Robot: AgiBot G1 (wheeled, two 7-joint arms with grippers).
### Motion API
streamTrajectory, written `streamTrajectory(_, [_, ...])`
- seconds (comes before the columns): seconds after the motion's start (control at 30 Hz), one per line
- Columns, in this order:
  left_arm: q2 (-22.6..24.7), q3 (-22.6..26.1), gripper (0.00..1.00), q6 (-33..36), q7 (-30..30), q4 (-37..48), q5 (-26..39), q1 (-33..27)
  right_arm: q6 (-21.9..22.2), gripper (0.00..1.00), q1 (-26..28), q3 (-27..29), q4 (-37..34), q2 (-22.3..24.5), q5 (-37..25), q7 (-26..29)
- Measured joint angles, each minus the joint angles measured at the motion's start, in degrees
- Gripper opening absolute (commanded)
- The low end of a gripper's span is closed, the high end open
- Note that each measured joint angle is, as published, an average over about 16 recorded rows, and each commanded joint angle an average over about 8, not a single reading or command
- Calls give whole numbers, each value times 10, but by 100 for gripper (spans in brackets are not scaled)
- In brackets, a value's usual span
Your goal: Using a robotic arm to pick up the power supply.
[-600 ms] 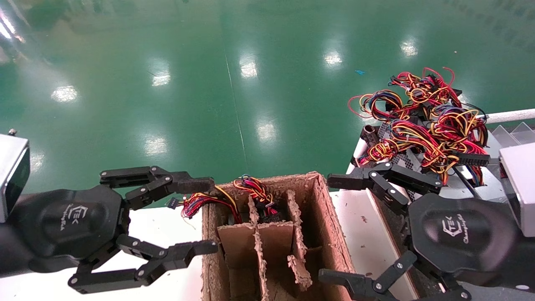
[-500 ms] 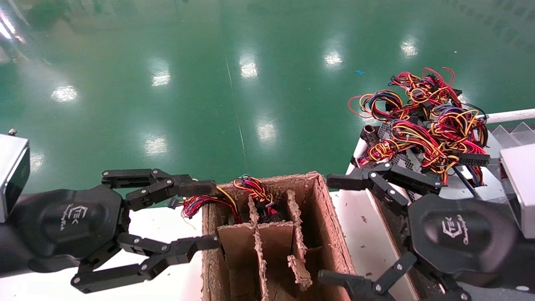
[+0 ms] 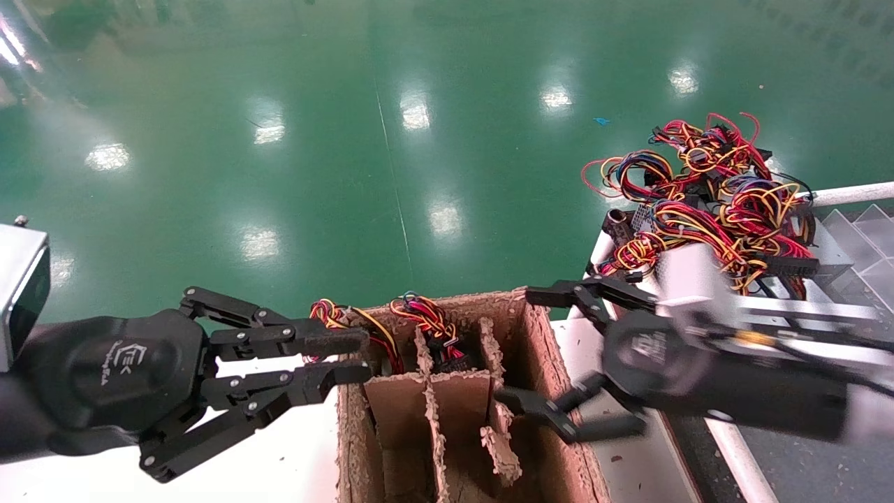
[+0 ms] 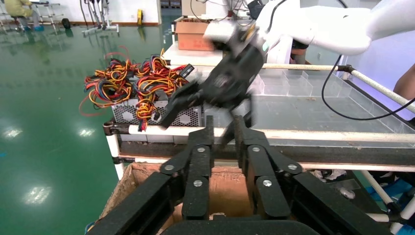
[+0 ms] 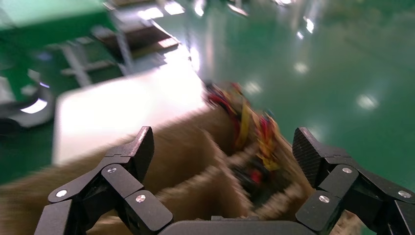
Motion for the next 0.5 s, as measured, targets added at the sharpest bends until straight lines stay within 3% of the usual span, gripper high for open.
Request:
streamTrajectory(0.2, [0,0,1,0,0,0,0,0,68,4,21,-36,-19,-54,-81,19])
streamTrajectory(0.23, [0,0,11,0,0,0,0,0,77,0,25,-42,-22,-63,-92,23])
streamTrajectory(0.47, [0,0,98,0,0,0,0,0,128,0,43,-73,-48,-121,-150,34])
streamTrajectory(0.5, [0,0,100,0,0,0,0,0,135,0,44,-76,-50,-127,-156,34])
